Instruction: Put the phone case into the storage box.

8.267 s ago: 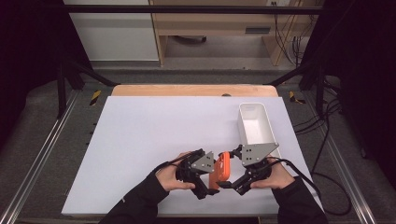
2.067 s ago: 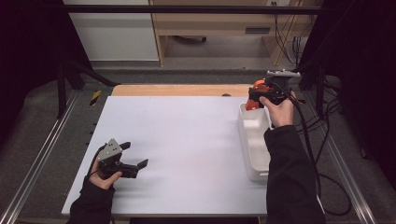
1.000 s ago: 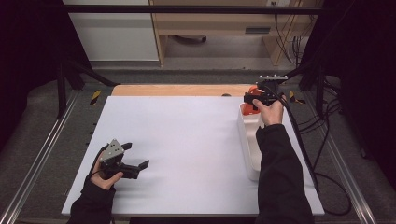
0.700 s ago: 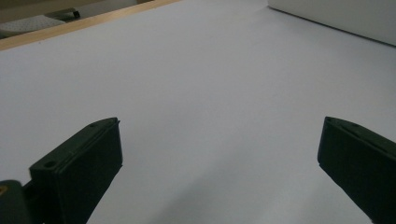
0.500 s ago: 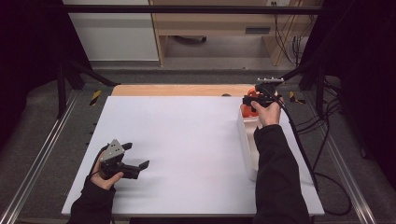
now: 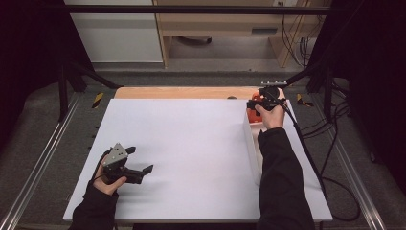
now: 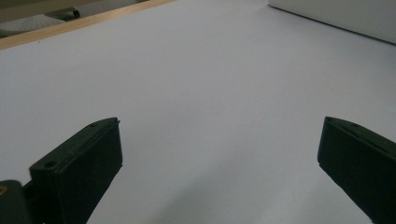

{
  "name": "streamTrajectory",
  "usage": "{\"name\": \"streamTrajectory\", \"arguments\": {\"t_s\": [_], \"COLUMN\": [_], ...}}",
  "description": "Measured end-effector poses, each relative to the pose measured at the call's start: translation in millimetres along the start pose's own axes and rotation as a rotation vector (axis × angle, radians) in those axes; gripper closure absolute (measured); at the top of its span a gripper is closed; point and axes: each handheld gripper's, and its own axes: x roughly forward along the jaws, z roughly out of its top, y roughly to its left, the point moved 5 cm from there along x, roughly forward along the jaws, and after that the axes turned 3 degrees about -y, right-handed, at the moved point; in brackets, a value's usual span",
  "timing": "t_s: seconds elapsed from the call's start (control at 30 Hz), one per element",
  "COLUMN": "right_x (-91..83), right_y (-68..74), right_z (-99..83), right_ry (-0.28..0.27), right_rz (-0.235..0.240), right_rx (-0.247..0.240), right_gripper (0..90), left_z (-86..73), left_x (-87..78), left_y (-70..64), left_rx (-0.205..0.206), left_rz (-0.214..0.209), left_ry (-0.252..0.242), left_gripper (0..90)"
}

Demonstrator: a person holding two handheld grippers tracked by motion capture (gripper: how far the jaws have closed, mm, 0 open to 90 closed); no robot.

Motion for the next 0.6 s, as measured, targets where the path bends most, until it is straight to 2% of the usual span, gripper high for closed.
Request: {"name": "streamTrajectory", "arguments": {"t_s": [0.3, 0.6], "right_x": [6.2, 12.4], "right_y": [2.6, 0.7], "right_z": [-4.2, -9.9], "right_ry": [0.014, 0.023], "right_rz": [-0.005, 0.003], "right_rx": [-0.008, 0.006], "right_gripper": [15.2, 15.2], "left_z": [0.1, -0.1], "left_x": [-0.1, 0.2], "left_y": [0.1, -0.1], "left_rx": [0.001, 0.002], "left_rz": [0.000, 0.000], "left_ry": [-0.001, 0.001], "left_gripper": [0.0, 0.0]}}
